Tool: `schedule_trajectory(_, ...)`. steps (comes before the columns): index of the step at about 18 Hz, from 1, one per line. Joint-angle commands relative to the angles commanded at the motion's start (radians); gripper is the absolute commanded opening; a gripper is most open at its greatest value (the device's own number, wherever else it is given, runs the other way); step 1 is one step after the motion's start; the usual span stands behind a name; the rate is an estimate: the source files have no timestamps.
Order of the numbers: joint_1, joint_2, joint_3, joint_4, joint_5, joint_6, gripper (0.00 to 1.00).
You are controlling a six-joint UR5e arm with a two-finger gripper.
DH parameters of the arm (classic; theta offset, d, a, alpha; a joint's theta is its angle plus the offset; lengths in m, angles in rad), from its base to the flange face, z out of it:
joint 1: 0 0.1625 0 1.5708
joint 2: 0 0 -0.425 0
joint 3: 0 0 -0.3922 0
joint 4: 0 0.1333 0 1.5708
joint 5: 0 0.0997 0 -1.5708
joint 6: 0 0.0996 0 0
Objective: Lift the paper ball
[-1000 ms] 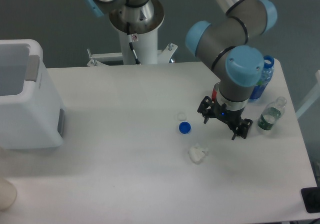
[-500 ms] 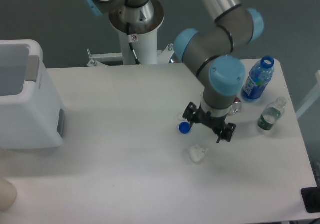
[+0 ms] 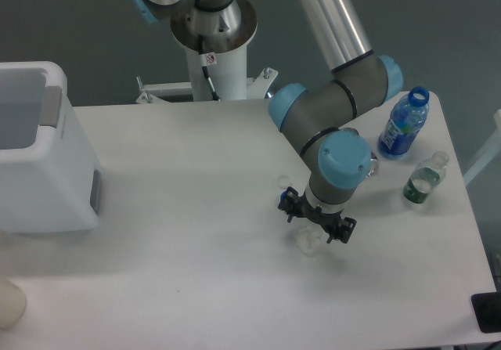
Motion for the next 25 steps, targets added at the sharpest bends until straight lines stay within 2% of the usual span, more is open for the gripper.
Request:
schedule_trajectory(5, -0.002, -0.02, 0.0, 0.02, 0.003, -0.002, 0.88)
schedule_trajectory(8, -0.002, -0.022, -0.006, 0.02, 0.003, -0.002, 0.78)
schedule_trajectory(14, -0.002, -0.019, -0.008, 0.018, 0.003, 0.002, 0.45)
schedule_trajectory(16, 0.0, -0.012, 0.0, 0.018, 0.003, 0.009, 0.16)
schedule_trajectory(17, 0.0, -0.012, 0.003, 0.018, 0.003, 0.009, 0.08)
schedule_trajectory(23, 0.005, 0.018, 0.026, 0.017, 0.002, 0.011, 0.09)
schedule_trajectory(25, 0.006, 0.034, 0.049, 0.015, 0.003, 0.012, 0.0)
